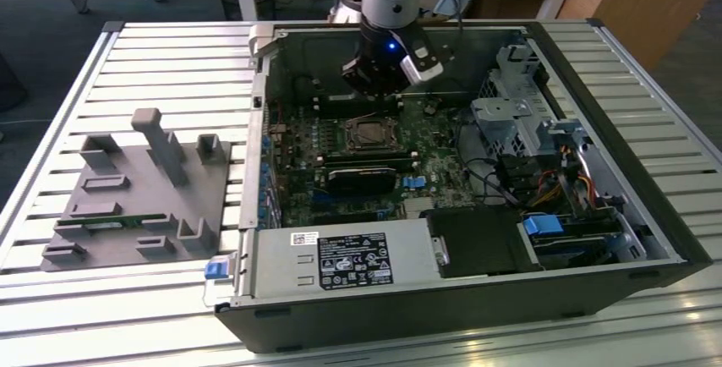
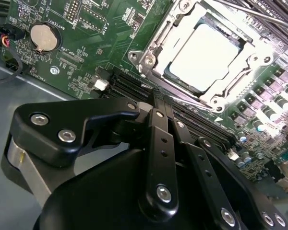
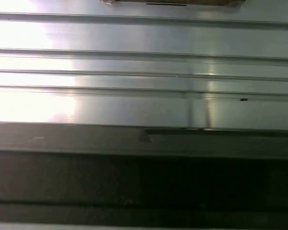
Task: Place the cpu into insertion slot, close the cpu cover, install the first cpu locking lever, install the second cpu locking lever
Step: 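Install the first cpu locking lever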
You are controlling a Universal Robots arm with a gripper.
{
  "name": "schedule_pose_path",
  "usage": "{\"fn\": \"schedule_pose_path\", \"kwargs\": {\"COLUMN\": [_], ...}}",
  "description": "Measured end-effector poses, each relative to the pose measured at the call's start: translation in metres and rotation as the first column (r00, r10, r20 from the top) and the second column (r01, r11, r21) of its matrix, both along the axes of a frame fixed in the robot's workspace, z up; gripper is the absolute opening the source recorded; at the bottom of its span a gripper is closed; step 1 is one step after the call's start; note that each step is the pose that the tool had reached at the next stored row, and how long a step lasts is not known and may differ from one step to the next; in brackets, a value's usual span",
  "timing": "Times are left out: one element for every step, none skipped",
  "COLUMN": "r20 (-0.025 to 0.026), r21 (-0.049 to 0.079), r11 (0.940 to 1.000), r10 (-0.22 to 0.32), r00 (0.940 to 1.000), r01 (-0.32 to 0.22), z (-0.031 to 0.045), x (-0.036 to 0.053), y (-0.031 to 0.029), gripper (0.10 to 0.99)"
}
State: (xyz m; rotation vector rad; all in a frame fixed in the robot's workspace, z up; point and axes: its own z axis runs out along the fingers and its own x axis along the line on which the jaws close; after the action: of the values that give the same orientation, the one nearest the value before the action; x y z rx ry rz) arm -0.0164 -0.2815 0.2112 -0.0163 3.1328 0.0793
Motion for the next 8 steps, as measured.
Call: {"fn": "schedule_pose_path", "kwargs": {"r20": [0.0000,0.0000,0.0000,0.0000,-0.0001,-0.0002,-0.0003,-0.0003], "r21": [0.000,0.000,-0.001,-0.001,-0.001,-0.001,-0.002,-0.002], "r11": [1.0000,1.0000,1.0000,1.0000,1.0000,1.0000,1.0000,1.0000], "r10": [0.000,0.000,0.000,0.000,0.000,0.000,0.000,0.000], "r00": [1.0000,1.0000,1.0000,1.0000,1.0000,1.0000,1.0000,1.0000], "r01": [0.000,0.000,0.000,0.000,0.000,0.000,0.000,0.000], "z": [-0.0008,-0.0016,-0.0025,-0.0034,-0.0044,-0.0053,-0.0060,-0.0066], "x": [0.0003,0.0004,0.0005,0.0006,0.0006,0.0007,0.0008,0.0008], "y": [0.0000,0.0000,0.0000,0.0000,0.0000,0.0000,0.0000,0.0000], "gripper": [0.118,0.118,0.118,0.118,0.118,0.118,0.118,0.118]}}
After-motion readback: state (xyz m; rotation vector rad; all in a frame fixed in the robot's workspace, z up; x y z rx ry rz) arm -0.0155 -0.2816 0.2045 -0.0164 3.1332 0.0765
